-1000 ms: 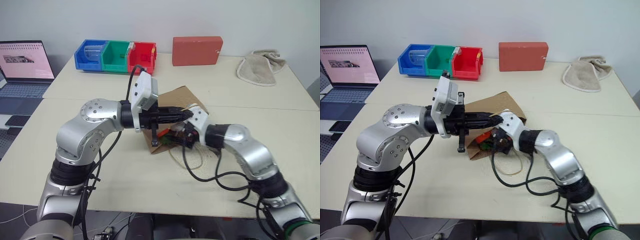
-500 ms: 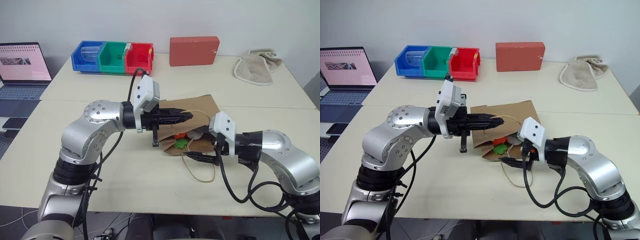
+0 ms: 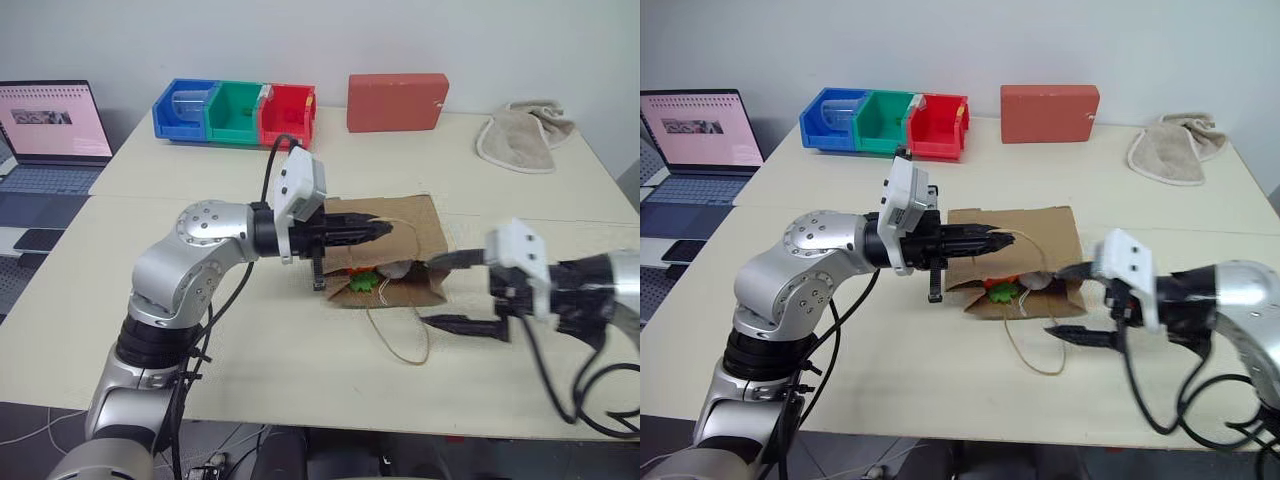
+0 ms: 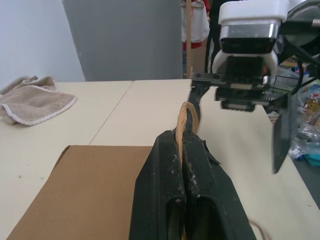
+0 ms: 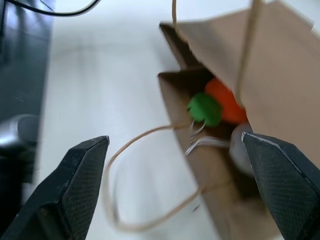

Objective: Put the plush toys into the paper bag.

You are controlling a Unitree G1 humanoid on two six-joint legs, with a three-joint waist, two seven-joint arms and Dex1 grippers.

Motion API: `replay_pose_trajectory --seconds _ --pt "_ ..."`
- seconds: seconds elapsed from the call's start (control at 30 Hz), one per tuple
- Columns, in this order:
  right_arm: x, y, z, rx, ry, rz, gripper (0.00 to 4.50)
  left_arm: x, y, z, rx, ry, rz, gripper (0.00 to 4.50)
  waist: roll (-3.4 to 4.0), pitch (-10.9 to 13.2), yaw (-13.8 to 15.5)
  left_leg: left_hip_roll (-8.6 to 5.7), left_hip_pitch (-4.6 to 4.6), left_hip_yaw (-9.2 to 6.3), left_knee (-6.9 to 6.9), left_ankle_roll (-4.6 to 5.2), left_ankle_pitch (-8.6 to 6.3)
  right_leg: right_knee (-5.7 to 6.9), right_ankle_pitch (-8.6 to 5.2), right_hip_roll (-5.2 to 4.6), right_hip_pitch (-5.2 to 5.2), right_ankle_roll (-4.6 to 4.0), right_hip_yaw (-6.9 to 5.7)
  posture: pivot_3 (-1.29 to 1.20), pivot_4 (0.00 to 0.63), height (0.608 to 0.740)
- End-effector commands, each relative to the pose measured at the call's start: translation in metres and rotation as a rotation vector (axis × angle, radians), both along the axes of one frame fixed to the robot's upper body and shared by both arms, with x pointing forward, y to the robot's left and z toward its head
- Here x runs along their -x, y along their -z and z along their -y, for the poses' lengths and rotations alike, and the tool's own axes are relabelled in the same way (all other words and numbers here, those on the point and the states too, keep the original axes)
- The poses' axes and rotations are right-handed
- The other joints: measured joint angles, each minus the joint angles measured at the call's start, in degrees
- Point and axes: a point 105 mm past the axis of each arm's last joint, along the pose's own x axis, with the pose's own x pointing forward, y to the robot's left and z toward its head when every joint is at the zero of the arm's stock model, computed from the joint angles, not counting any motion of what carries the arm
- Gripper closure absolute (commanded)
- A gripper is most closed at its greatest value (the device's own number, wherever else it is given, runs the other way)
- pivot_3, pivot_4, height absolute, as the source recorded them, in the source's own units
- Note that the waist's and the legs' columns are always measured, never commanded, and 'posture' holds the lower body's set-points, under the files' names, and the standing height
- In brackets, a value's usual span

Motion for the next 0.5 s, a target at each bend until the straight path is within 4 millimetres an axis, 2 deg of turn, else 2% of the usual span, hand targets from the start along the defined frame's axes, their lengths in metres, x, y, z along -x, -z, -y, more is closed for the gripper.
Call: replay_pose_trajectory --seconds 0.03,0.1,0.27,0.5 --pt "0.015 0.004 0.008 0.049 0.004 -0.031 0.04 0.003 -0.006 0.002 0.013 0.016 0.036 4.50 0.00 0.00 -0.12 0.01 0.01 0.01 0.01 0.00 0.00 0.00 0.00 0.00 0.01 0.00 0.00 0.00 0.150 0.740" --pt "0.016 0.016 0.012 0.068 0.049 -0.052 0.04 0.004 -0.006 0.003 0.015 0.020 0.035 4.50 0.00 0.00 -0.27 0.03 0.04 0.05 0.03 0.00 0.00 -0.01 -0.01 0.01 0.02 -0.01 0.02 0.00 0.150 0.740" --pt "-0.003 0.060 0.016 0.100 0.245 -0.077 0.04 0.005 -0.008 0.005 0.024 0.021 0.037 4.50 -0.01 -0.01 -0.32 0.02 0.04 0.11 0.12 0.00 0.01 0.00 -0.08 0.01 0.02 -0.13 0.08 0.00 0.150 0.740" --pt "-0.020 0.088 -0.005 0.042 0.358 -0.099 0.04 0.005 -0.017 0.003 0.052 0.007 0.045 4.50 -0.03 -0.01 -0.33 0.01 0.03 0.09 0.07 -0.01 0.00 -0.02 -0.05 0.01 0.01 -0.07 0.12 0.00 0.150 0.740"
